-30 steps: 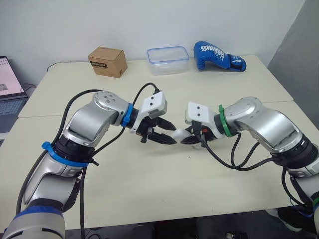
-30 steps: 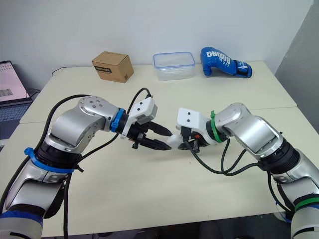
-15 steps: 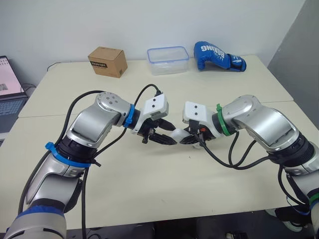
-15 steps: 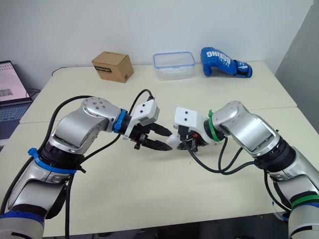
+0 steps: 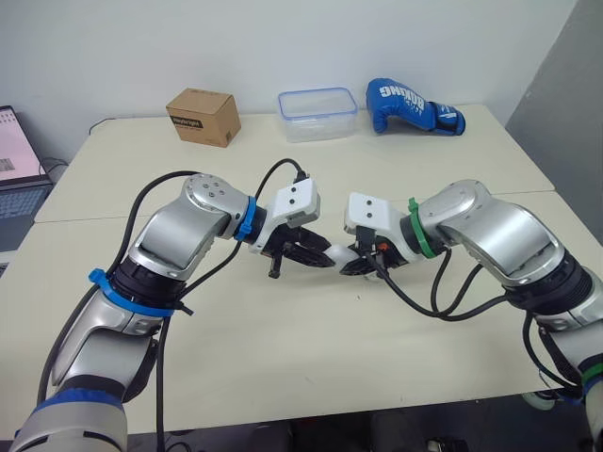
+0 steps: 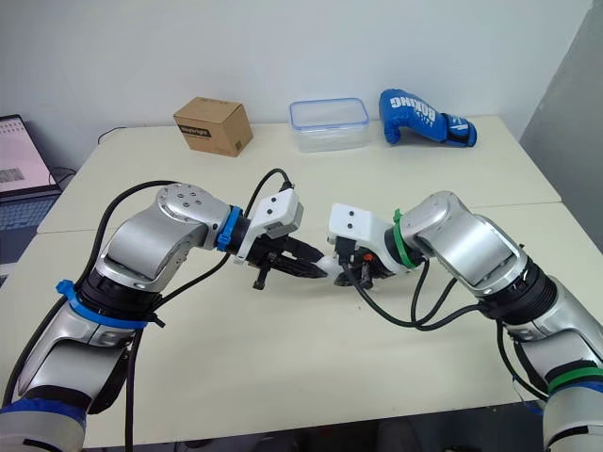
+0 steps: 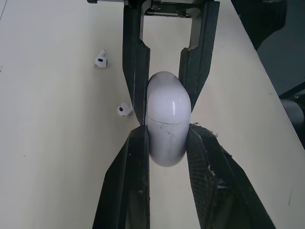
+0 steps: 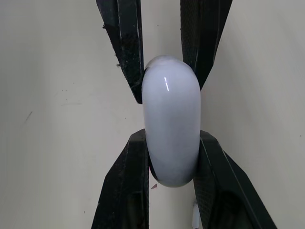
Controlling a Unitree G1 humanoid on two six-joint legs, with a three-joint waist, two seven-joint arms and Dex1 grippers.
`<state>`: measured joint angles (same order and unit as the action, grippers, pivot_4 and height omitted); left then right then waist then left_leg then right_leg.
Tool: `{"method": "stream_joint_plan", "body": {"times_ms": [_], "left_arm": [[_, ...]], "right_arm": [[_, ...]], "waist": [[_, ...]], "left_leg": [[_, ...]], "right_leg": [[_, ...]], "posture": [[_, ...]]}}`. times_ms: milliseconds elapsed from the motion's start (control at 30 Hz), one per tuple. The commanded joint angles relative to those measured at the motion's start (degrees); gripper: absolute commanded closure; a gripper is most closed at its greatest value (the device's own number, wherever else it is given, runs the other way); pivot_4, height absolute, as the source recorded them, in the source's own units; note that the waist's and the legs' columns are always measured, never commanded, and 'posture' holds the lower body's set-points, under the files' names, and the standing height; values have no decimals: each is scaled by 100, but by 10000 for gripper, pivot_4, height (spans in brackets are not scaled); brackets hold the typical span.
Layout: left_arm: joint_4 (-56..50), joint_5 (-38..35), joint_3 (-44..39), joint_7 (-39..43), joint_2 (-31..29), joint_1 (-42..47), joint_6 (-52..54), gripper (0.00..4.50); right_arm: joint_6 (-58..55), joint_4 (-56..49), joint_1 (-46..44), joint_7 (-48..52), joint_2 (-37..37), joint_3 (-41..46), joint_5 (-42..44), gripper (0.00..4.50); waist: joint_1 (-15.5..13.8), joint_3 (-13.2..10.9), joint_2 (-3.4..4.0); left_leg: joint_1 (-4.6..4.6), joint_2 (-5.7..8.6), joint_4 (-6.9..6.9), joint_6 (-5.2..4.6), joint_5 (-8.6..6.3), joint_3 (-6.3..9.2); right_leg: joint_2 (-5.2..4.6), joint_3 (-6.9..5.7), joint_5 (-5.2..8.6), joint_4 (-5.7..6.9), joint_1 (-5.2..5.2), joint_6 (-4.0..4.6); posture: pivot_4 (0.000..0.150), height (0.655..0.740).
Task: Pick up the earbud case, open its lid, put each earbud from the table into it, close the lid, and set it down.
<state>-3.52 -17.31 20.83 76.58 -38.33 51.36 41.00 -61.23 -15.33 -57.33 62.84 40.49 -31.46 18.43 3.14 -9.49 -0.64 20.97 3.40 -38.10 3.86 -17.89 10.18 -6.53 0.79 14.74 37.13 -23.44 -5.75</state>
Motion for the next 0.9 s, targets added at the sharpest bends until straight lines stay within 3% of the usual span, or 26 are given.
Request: {"method": "stream_joint_plan", "body": {"times_ms": [33, 300, 567, 700, 900], "left_arm": [[2, 36, -12, -56, 55, 66, -27, 37855], [1, 100, -13, -52, 41, 46, -45, 37855], [6, 80, -29, -67, 49, 48, -1, 37855], [10, 81, -83, -91, -7, -6, -54, 37855], [7, -352, -963, -37, -73, -628, -926, 37855]], "right_arm": [[-26, -184, -227, 3, -77, 298, 112, 36171], [-32, -169, -227, -7, -117, 326, 160, 36171], [-58, -208, -204, 10, -101, 339, 176, 8833], [-64, -259, -176, 26, -53, 331, 187, 8833], [255, -177, 192, 142, 101, 882, 413, 8833]], "waist": [[0, 0, 0], [0, 0, 0], [2, 0, 0], [3, 0, 0], [2, 0, 1]], "left_leg": [[0, 0, 0, 0, 0, 0], [0, 0, 0, 0, 0, 0], [0, 1, -1, 0, 0, 1], [0, 1, -1, 0, 0, 1], [0, 0, 0, 0, 0, 0]], "right_leg": [[0, 0, 0, 0, 0, 0], [0, 0, 0, 0, 0, 0], [-1, -1, 0, 1, 0, 0], [-1, -1, 0, 2, -1, 0], [-3, 1, 0, 0, -4, 1]], "posture": [[1500, 7307], [1500, 7307], [1500, 7307], [1500, 7307], [1500, 7307]]}}
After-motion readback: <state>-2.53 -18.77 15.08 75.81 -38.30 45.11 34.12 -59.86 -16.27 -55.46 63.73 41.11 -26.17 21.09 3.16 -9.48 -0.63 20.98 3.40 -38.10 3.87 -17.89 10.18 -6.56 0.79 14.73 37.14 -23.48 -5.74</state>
